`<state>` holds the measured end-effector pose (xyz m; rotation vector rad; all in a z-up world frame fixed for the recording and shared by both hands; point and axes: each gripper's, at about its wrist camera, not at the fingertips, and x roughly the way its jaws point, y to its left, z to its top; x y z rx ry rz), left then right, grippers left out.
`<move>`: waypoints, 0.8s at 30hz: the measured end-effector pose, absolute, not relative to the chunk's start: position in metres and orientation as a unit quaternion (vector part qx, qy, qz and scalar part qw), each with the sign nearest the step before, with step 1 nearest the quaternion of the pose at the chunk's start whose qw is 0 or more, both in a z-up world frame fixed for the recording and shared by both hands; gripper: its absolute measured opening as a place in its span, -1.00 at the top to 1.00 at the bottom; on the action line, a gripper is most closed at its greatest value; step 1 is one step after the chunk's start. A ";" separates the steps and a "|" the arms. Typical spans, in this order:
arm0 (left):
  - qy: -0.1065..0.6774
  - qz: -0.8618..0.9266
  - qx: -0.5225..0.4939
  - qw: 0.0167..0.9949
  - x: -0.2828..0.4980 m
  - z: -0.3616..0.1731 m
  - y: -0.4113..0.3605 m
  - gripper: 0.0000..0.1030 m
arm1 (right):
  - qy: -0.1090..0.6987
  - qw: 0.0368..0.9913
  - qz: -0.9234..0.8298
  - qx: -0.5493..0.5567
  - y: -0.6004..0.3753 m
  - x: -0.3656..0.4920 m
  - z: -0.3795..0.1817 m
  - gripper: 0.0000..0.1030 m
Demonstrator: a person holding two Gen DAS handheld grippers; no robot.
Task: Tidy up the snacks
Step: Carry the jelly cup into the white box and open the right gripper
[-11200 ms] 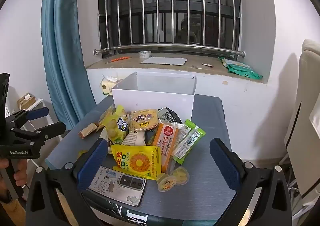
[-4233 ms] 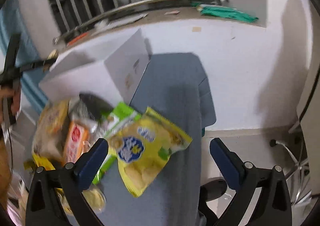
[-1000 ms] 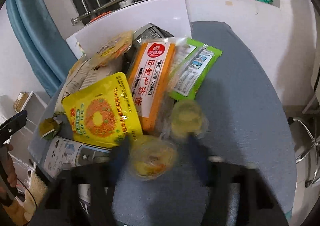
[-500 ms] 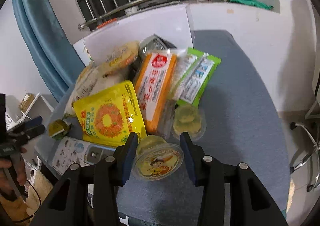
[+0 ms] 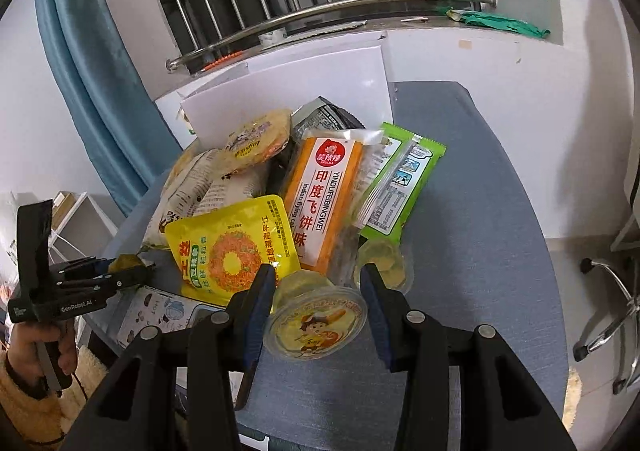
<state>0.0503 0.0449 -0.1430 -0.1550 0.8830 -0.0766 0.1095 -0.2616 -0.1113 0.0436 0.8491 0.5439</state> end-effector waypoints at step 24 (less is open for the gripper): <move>0.305 -0.074 -0.052 0.948 0.245 0.020 0.052 0.25 | 0.345 0.888 0.304 0.012 -0.182 0.282 0.013 0.07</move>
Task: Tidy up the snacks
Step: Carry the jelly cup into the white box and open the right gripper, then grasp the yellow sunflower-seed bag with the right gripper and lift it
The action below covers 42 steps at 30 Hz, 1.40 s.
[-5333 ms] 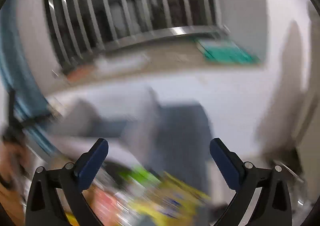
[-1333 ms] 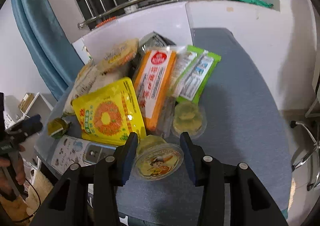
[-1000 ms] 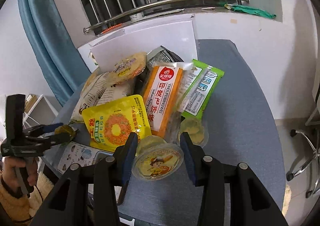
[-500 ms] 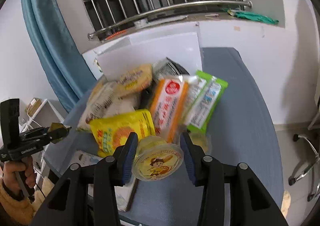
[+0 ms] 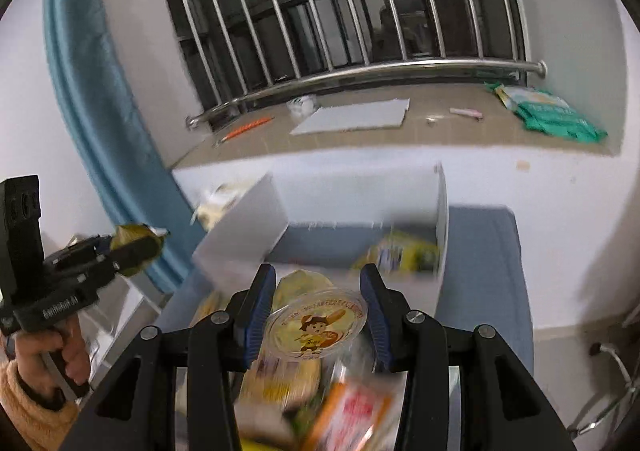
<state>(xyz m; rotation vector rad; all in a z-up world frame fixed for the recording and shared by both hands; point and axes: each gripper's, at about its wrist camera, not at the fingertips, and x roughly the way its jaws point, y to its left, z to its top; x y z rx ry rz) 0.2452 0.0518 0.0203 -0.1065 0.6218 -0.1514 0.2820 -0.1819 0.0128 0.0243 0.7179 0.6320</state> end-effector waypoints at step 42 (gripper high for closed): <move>0.274 -0.074 -0.074 0.956 0.046 -0.022 0.045 -1.00 | 0.306 0.923 0.231 0.042 -0.274 0.114 -0.018 -1.00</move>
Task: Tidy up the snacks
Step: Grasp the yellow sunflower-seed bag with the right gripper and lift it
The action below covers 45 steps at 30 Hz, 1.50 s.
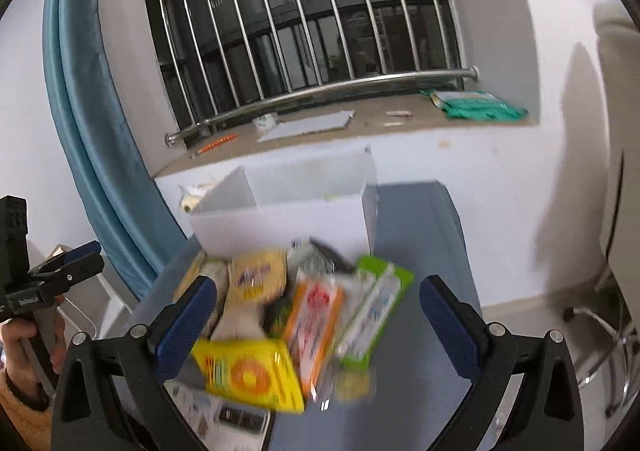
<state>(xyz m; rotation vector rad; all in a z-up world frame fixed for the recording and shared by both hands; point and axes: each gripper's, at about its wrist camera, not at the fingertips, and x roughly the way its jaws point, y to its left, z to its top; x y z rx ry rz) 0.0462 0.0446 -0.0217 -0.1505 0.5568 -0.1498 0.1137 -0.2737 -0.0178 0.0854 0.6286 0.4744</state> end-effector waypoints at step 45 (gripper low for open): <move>0.330 -0.067 -0.082 0.938 0.020 -0.075 0.048 -1.00 | 0.415 0.638 0.563 -0.322 -0.149 0.132 -0.116 0.18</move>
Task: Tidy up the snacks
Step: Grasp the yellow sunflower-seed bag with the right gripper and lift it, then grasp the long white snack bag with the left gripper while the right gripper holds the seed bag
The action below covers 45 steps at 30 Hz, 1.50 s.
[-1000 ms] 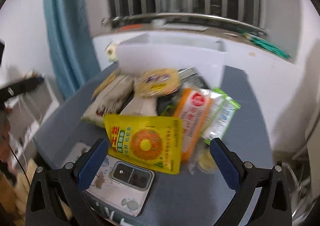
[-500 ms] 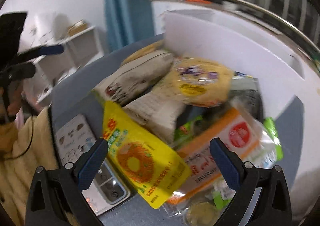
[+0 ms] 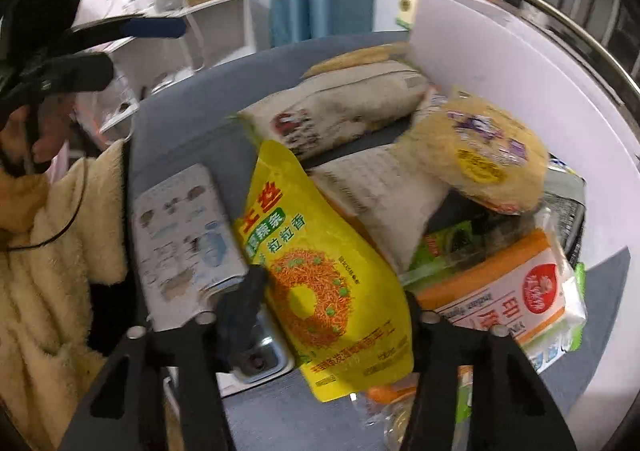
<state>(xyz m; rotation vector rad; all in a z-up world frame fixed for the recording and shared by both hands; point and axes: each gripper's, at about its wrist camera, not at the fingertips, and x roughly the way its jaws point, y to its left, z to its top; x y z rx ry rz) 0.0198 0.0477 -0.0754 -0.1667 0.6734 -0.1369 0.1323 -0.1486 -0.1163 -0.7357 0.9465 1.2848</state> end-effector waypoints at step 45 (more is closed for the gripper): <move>0.408 -0.031 -0.105 0.906 0.091 -0.118 0.050 0.32 | 0.345 0.857 0.380 -0.053 -0.240 0.097 -0.051 0.62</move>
